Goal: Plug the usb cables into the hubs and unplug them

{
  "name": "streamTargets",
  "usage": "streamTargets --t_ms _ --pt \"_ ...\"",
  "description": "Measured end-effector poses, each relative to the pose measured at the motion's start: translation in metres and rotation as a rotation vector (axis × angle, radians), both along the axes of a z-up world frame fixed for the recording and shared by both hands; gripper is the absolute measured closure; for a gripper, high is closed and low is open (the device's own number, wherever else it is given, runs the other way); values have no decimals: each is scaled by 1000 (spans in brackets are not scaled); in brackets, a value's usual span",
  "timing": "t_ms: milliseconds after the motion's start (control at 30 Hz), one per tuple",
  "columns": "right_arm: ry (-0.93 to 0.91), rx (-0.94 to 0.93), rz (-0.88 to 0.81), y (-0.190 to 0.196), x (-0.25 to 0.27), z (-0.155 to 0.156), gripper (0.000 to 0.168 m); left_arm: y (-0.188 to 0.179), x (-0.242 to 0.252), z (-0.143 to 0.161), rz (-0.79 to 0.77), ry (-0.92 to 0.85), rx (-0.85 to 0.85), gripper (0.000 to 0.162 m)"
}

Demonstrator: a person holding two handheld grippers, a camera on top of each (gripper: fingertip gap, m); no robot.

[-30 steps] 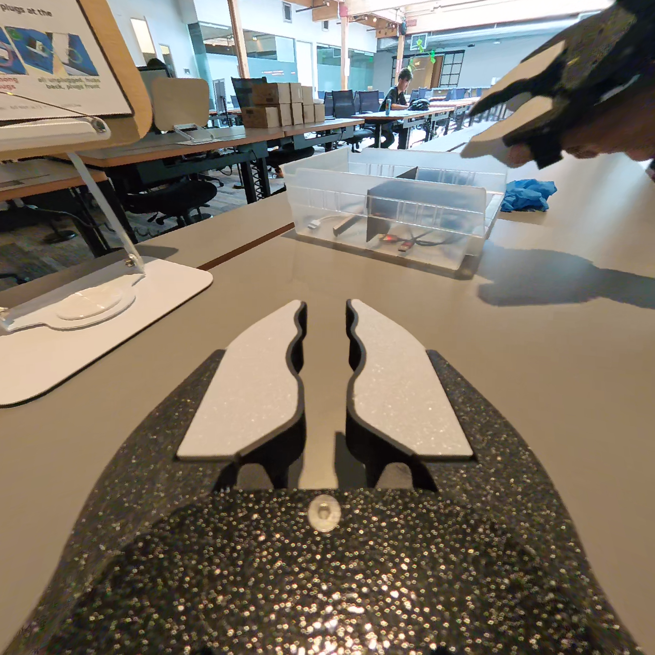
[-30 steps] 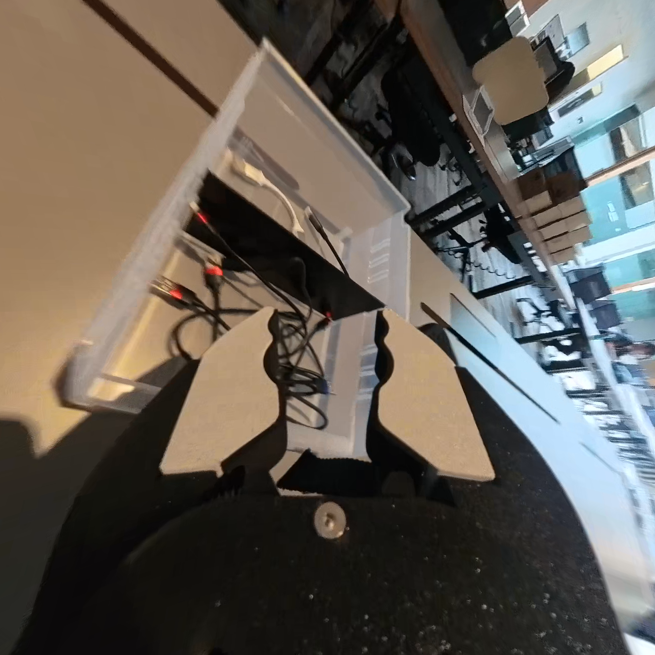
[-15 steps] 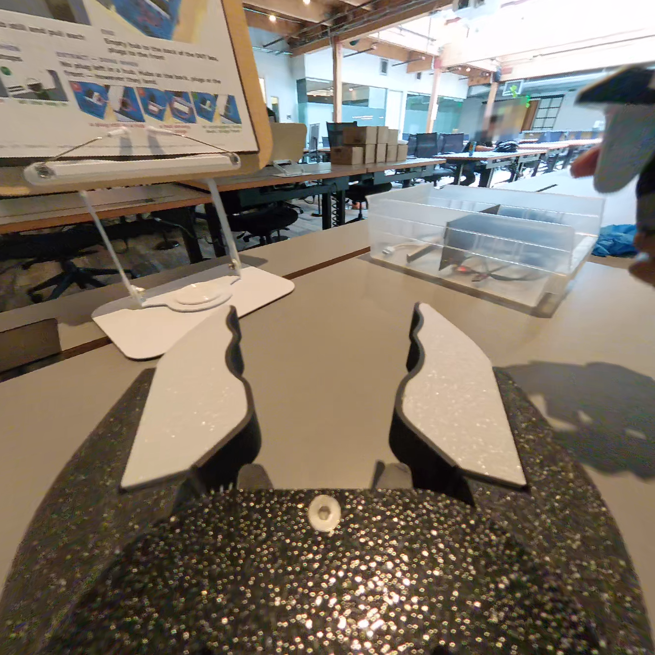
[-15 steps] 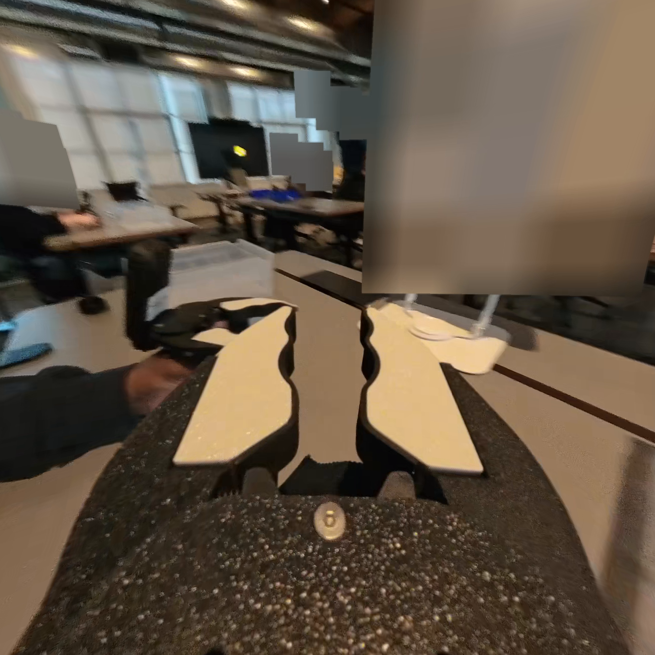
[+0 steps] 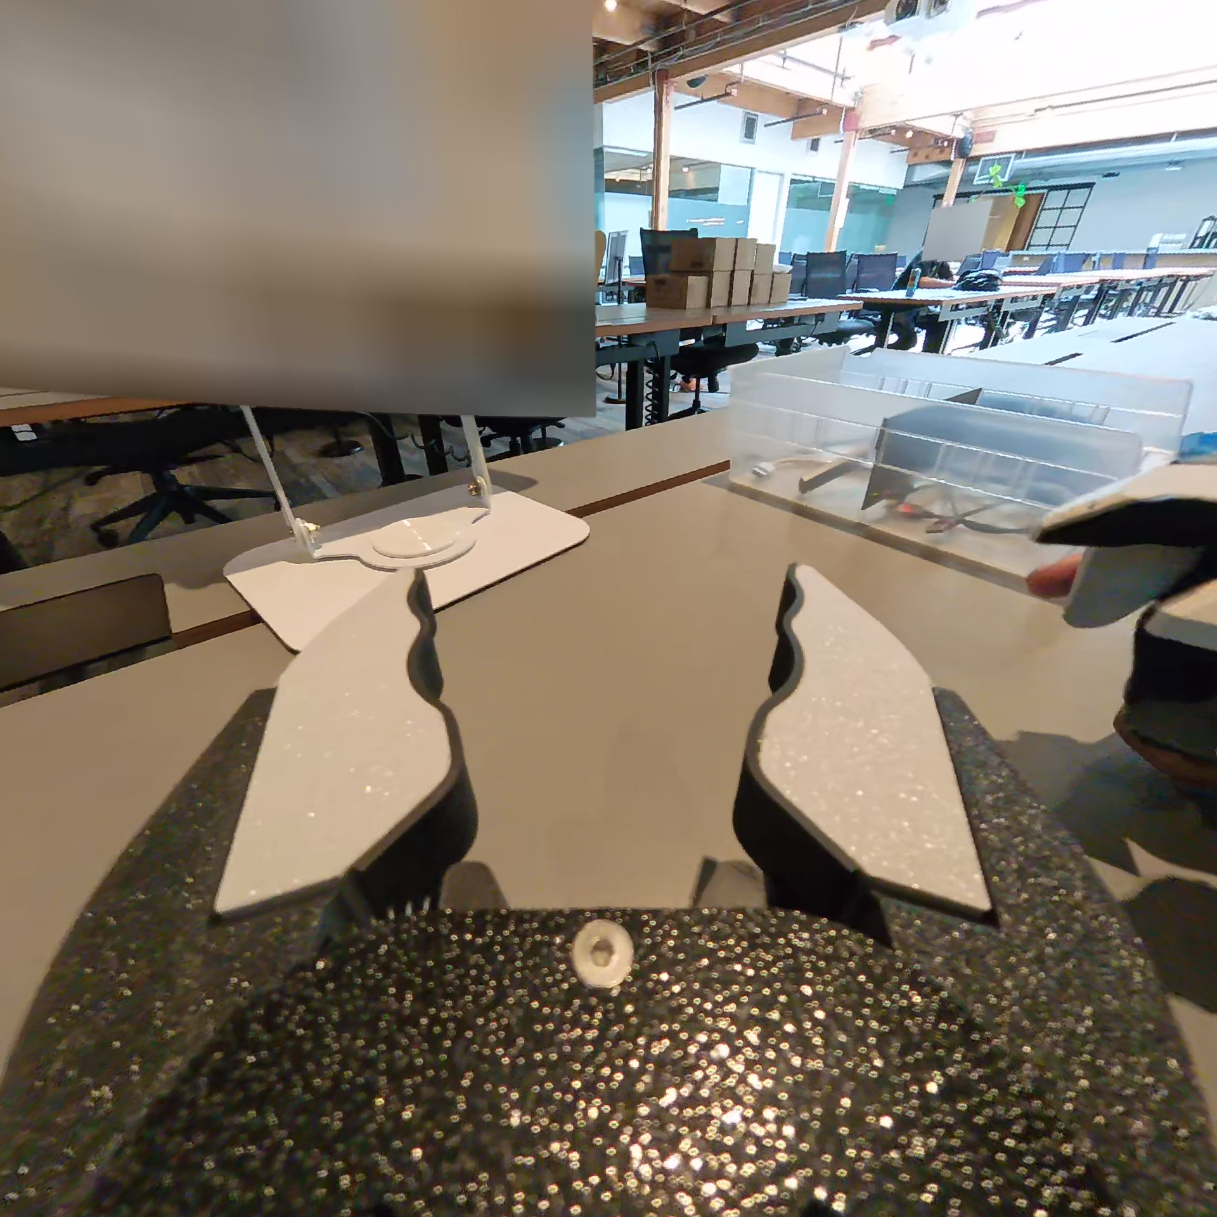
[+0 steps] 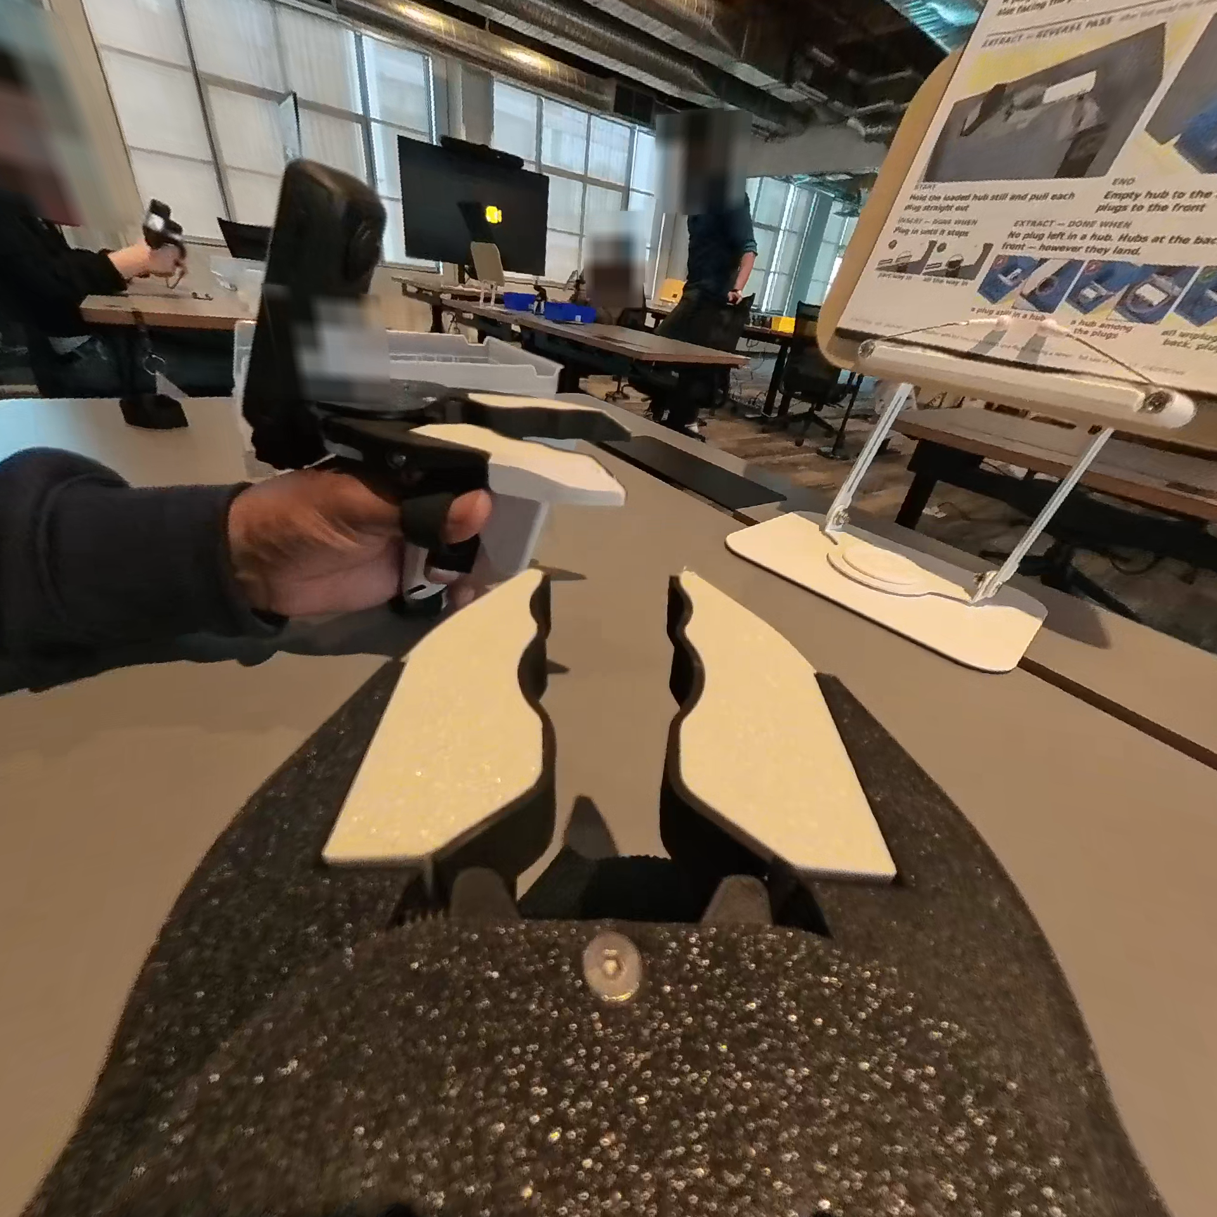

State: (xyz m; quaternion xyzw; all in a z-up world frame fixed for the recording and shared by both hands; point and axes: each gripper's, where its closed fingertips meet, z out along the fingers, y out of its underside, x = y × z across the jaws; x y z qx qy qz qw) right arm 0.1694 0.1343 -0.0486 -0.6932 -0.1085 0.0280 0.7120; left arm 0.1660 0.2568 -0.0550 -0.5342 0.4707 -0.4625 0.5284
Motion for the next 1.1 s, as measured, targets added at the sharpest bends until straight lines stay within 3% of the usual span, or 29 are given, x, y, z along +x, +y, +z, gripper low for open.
streamTargets --t_ms 333,800,967,1100 --pt "-107 50 63 -11 -18 3 136 4 1 2 18 -13 2 68" --pt "-194 94 19 -19 -11 12 137 -1 7 -1 40 19 111 73" --pt "-206 93 -6 -19 -6 11 137 -2 3 1 36 2 114 92" --pt "-200 87 -17 -17 -3 8 138 -2 -4 3 21 -14 125 132"
